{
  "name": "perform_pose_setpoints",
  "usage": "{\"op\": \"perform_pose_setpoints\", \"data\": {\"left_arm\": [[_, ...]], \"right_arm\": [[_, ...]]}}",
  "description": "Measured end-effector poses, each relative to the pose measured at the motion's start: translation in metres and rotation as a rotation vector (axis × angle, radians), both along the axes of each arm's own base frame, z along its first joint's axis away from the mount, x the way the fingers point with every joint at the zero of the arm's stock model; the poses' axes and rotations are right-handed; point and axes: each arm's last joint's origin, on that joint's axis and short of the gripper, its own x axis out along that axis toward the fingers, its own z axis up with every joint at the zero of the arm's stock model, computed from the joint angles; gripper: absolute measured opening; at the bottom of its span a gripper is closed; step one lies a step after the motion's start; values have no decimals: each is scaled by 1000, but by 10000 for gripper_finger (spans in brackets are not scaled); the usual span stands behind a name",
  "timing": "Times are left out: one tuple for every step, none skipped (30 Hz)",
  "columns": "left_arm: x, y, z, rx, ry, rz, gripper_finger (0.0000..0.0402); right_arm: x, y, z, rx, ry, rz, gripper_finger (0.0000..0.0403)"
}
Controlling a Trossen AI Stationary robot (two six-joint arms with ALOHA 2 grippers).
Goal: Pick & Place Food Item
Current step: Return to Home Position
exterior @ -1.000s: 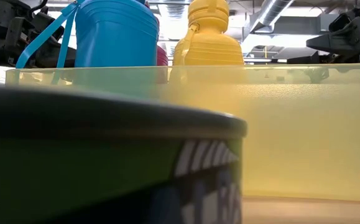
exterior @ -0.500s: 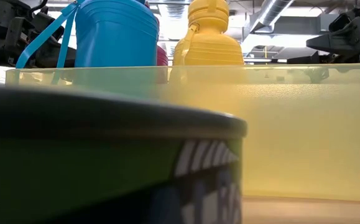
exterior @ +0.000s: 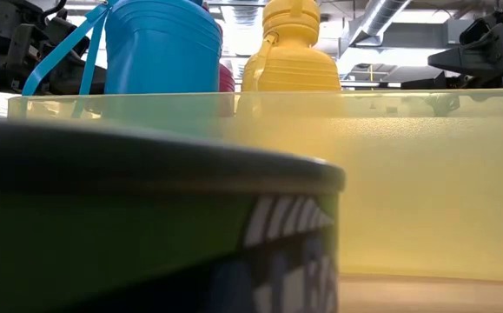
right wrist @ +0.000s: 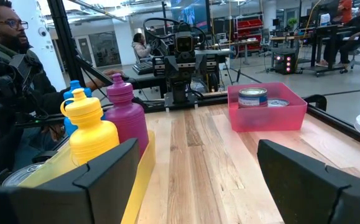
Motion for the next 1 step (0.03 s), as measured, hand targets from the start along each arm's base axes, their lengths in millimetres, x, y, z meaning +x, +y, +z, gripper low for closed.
{"op": "perform_pose_setpoints", "data": {"left_arm": [[0, 0, 0, 0, 0, 0, 205]], "right_arm": [[0, 0, 0, 0, 0, 0, 317]]}}
